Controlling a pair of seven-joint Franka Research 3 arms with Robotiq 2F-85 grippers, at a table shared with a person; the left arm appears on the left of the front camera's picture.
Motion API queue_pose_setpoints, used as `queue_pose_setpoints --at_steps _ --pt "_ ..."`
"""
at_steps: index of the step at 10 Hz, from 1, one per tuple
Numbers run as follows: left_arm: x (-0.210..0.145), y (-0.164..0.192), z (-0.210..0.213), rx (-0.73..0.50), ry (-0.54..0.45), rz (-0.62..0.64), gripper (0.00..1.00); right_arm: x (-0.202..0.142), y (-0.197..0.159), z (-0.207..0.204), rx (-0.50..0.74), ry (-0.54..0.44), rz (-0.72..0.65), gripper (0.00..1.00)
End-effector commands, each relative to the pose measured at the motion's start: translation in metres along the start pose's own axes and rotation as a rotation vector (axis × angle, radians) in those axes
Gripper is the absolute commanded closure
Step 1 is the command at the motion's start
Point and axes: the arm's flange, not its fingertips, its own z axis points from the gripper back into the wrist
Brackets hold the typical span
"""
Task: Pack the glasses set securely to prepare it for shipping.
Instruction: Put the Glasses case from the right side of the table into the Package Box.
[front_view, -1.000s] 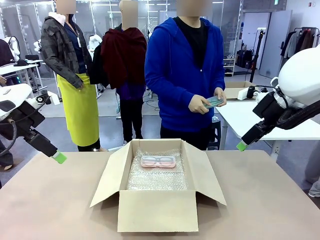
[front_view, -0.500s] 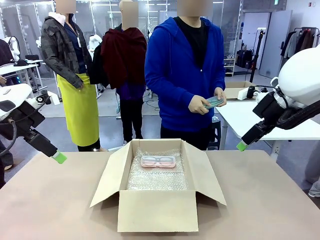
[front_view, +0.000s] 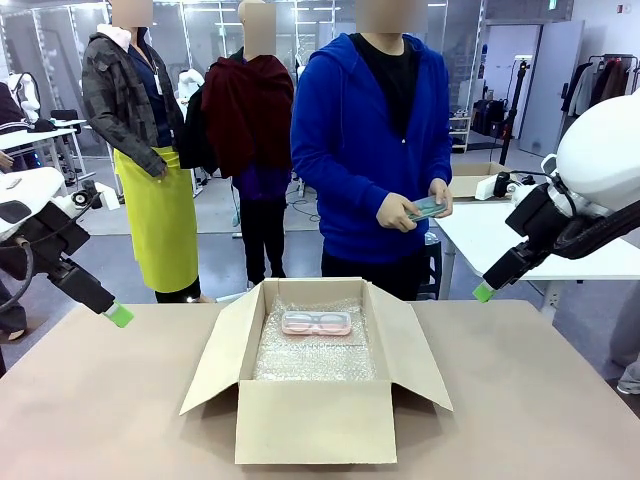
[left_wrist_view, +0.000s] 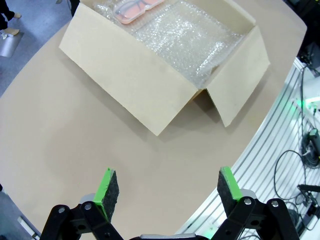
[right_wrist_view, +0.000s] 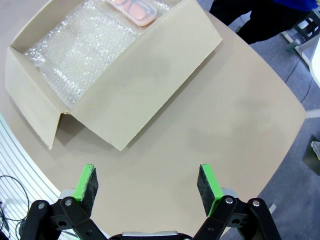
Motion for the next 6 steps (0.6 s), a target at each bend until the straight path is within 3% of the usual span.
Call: queue_pose_setpoints --at_steps 1,6 --pt "-0.0006 0.0013 0.0003 -0.018 -0.018 -0.012 0.0 0.0009 0.0001 0.0006 -0.01 -0.003 -0.001 0.0" --pt "-0.0006 0.0013 0.0003 -0.018 -0.018 -0.012 0.0 0.0009 0.0001 0.0006 -0.01 -0.003 -0.001 0.0"
